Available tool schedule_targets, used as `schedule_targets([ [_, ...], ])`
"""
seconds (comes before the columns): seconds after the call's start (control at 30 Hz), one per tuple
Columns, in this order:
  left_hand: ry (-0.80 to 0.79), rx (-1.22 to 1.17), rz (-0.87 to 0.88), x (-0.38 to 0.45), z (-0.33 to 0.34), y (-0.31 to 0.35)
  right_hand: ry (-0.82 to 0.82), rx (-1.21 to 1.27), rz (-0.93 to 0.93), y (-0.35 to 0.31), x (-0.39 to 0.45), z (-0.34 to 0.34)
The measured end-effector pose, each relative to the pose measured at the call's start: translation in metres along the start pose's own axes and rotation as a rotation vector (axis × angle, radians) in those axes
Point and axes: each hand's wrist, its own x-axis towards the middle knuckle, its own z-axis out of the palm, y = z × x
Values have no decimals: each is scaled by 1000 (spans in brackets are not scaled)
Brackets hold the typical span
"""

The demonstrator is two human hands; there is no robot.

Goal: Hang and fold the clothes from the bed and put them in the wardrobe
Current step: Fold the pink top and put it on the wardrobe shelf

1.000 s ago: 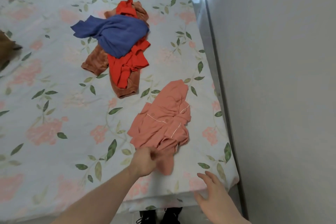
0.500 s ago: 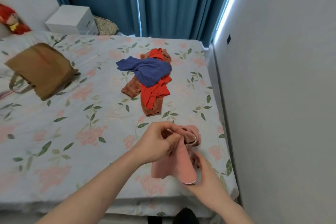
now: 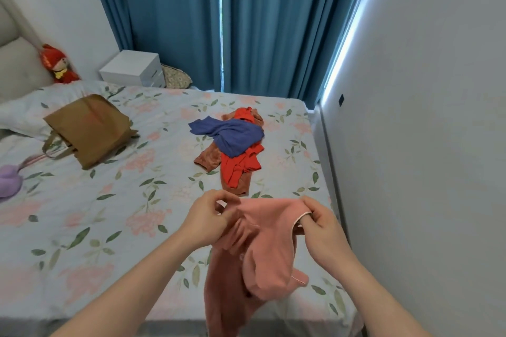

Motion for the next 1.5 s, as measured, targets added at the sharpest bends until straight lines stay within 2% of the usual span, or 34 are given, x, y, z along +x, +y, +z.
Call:
schedule_targets([
  [0.1,44,36,137,-32,12,5,11,24,-25,-11,1,1],
  [0.2,-51,43,229,-70,25,21,22,54,-24,-18,2,0],
  [0.37,-286,51,64,-88,55,24,117,277,59,-30,6,6],
  [0.43,-316,8,35,-81,70,22,127,393,76,-37,8,8],
  [0.5,-256,-116,9,-69,81,21,135,453,67,-48,8,6],
  [0.57,-131,-200,31,-54,80,22,144,451,45,-57,7,-1],
  [0.73,-16,-146,38,-22,25,22,260,438,41,-52,7,-40],
  [0.83,58,-169,95,-9,-14,37,372,266,36,-35,3,-66],
  [0.9,100,-197,159,-4,-33,54,386,133,24,-27,1,-75],
  [1.03,162,-220,241,7,-54,79,389,152,34,-29,0,-73],
  [1.17,189,-140,286,11,-61,87,353,228,12,-35,2,-70],
  [1.3,119,-133,358,6,-56,100,258,126,19,-34,1,-61],
  [1.5,-81,-141,466,-7,-33,124,-209,-156,68,-12,-21,-13],
])
